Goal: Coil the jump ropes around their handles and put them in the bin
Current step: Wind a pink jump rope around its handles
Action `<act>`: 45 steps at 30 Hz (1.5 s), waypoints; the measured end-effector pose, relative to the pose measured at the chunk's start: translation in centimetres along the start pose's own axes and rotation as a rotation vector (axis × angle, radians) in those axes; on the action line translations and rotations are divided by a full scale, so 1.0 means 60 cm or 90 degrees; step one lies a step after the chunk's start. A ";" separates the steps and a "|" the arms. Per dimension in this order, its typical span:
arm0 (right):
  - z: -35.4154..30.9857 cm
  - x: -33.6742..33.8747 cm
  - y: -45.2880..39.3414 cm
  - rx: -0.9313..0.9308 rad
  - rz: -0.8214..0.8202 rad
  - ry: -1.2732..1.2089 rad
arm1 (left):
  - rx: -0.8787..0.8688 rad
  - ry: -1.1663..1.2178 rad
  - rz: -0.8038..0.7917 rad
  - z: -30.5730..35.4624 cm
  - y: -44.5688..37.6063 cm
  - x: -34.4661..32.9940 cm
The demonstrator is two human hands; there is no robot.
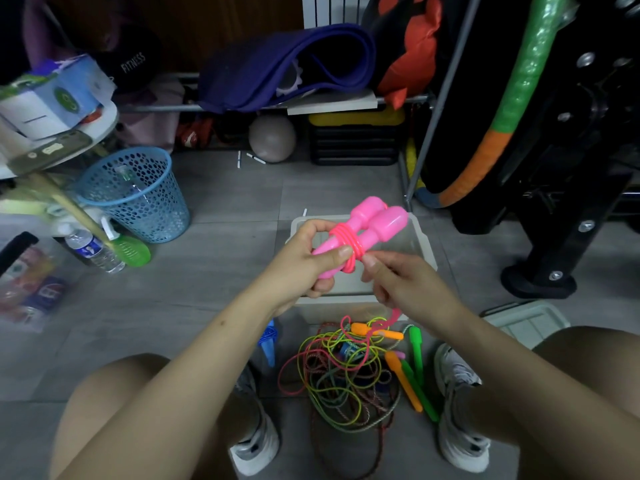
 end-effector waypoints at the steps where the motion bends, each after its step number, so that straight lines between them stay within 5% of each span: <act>1: -0.002 0.008 0.001 0.026 0.012 0.075 | 0.003 -0.009 0.005 0.000 -0.003 0.002; 8: -0.024 0.040 0.020 0.082 0.106 0.545 | 0.024 -0.066 0.035 -0.004 -0.015 0.006; 13: -0.029 0.047 0.018 0.240 0.238 0.538 | -0.015 -0.220 -0.039 -0.002 -0.017 0.007; 19: -0.037 0.046 -0.003 0.047 0.134 0.458 | -0.083 -0.443 -0.107 -0.006 -0.013 0.002; 22: -0.032 0.049 -0.015 -0.081 0.016 0.222 | -0.083 -0.563 -0.118 -0.004 -0.009 -0.004; 25: -0.037 0.062 -0.016 -0.082 -0.081 0.222 | -0.073 -0.573 -0.146 0.003 -0.005 -0.003; 28: -0.039 0.070 -0.023 0.024 -0.088 0.381 | -0.057 -0.543 -0.209 -0.001 -0.007 0.003; 31: -0.030 0.072 -0.029 0.044 -0.100 0.358 | -0.015 -0.467 -0.318 0.001 -0.004 -0.002; 35: -0.039 0.078 -0.025 0.059 -0.212 0.205 | 0.043 -0.292 -0.438 0.012 0.002 0.004; 39: -0.027 0.076 -0.026 0.019 -0.318 -0.131 | 0.024 -0.126 -0.466 0.025 0.010 0.016; 45: -0.008 0.057 -0.020 -0.020 -0.297 -0.337 | -0.015 -0.065 -0.426 0.031 0.014 0.037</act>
Point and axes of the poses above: each hand's wrist, its own y-axis away from the middle knuckle, its own x-axis out of the back of the hand, z = x × y, the point moved 1 cm from there along -y, towards the middle knuckle, and after that the axes turned 4 degrees about -x, right-handed, at the moved point
